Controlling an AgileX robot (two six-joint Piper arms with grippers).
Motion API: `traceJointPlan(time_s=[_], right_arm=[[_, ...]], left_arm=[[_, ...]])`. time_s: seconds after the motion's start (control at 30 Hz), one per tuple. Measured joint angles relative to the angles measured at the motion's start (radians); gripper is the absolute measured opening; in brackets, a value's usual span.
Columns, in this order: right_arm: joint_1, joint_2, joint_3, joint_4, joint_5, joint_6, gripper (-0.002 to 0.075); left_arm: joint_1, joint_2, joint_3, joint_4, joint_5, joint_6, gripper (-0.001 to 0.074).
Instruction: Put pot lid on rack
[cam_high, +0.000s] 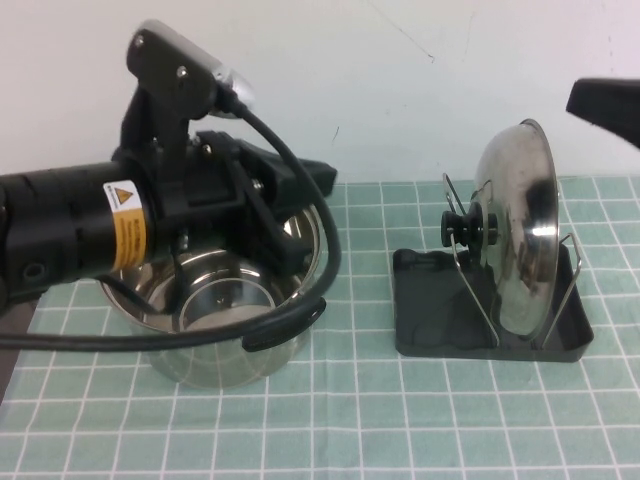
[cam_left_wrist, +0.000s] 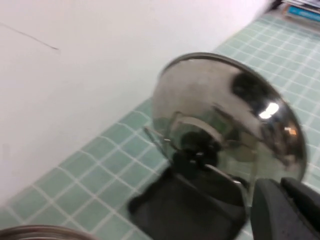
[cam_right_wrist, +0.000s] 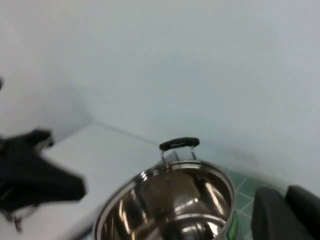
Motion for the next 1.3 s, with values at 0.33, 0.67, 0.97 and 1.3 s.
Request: traceJointPlan(time_s=[0.33,0.67,0.97,1.3], right_arm=[[-0.004,-0.267,-0.234,-0.367,-0.018,0.253,0.0008],[-0.009,-0.448,-0.278,-0.371,0.141,-0.103,0.0007],[-0.009,-0.549,-0.282,-0.36,0.558,-0.278,0.0006],[-0.009,-0.549,-0.05,-0.358,0.672,-0.641,0.0004]], left_arm=[[0.0,0.0,0.0,-0.028,0.542,0.231,-0.0001],[0.0,-0.005,-0.033,-0.704,1.189,1.025,-0.0001],[0.0,-0.136,-0.034,-1.191,1.234,1.223,-0.0001],[0.0,-0.401,-0.036,-1.62,1.279,1.512,-0.0001]])
